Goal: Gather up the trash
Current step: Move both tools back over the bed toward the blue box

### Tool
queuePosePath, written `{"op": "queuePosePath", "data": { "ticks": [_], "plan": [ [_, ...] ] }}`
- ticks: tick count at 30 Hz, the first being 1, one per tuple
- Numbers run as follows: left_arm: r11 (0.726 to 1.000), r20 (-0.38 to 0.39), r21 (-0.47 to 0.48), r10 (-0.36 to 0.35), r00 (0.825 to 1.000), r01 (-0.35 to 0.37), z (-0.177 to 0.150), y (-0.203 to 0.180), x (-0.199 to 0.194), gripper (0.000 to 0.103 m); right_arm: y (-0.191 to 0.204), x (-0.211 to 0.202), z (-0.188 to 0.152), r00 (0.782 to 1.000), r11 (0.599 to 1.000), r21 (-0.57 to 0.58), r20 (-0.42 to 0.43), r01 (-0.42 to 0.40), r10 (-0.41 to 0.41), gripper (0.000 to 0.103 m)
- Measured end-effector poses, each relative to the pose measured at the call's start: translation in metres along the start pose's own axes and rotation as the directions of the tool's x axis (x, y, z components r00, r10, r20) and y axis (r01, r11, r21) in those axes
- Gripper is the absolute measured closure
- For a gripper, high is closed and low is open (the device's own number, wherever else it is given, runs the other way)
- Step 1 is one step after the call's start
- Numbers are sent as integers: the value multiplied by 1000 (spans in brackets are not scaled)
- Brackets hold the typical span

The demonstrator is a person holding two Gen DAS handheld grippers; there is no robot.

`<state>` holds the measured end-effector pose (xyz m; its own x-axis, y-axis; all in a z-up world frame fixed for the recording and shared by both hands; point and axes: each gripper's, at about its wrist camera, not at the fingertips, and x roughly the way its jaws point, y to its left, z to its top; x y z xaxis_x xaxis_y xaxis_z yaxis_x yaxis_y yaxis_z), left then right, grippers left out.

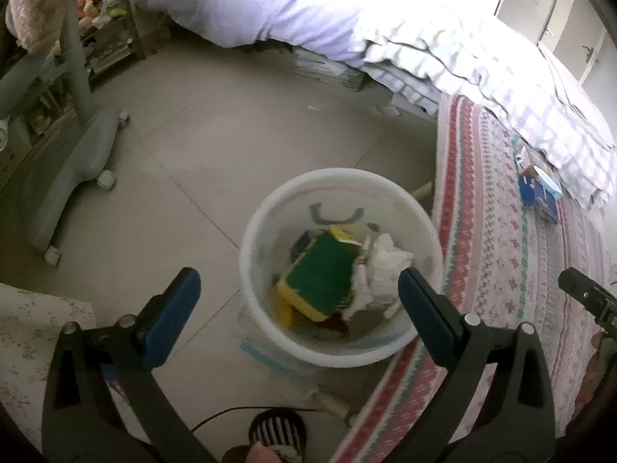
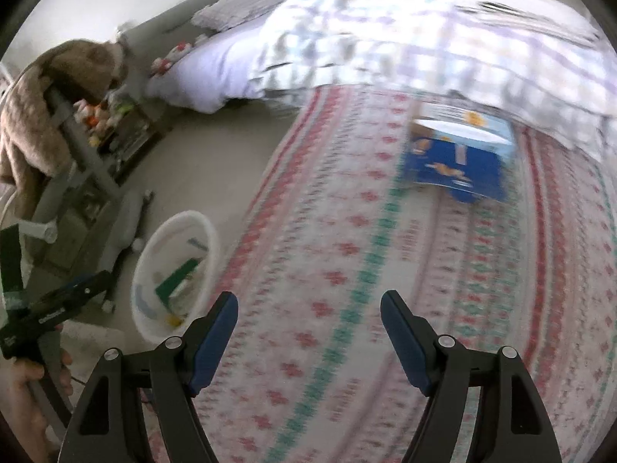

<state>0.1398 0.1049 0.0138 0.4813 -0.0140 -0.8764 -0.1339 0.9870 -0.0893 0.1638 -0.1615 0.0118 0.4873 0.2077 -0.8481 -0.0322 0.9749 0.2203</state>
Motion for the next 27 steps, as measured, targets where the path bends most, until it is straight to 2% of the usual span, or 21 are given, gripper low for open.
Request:
{"op": "queuePosePath", "data": {
  "ticks": [6, 12, 17, 23, 27],
  "plan": [
    [1000, -6, 17, -20, 1000, 20, 4, -31, 2, 1, -49, -10, 7, 998, 995, 90, 30, 45, -48, 25],
    [999, -16, 12, -42, 999, 42, 11, -61, 8, 1, -92, -8, 25, 998, 980, 195, 48, 39, -49, 25],
    [999, -7, 19, -43, 999, 43, 16, -83, 14, 1, -129, 6, 41, 997, 950, 312, 63, 19, -40, 25],
    [999, -13, 39, -36, 999, 37, 22, -103, 28, 1, -154, 28, 55, 997, 922, 385, 73, -38, 11, 26],
    [998, -13, 53, -28, 1000, 29, 25, -112, 34, 1, -156, 42, 65, 997, 926, 374, 76, -45, 18, 26]
  ]
}}
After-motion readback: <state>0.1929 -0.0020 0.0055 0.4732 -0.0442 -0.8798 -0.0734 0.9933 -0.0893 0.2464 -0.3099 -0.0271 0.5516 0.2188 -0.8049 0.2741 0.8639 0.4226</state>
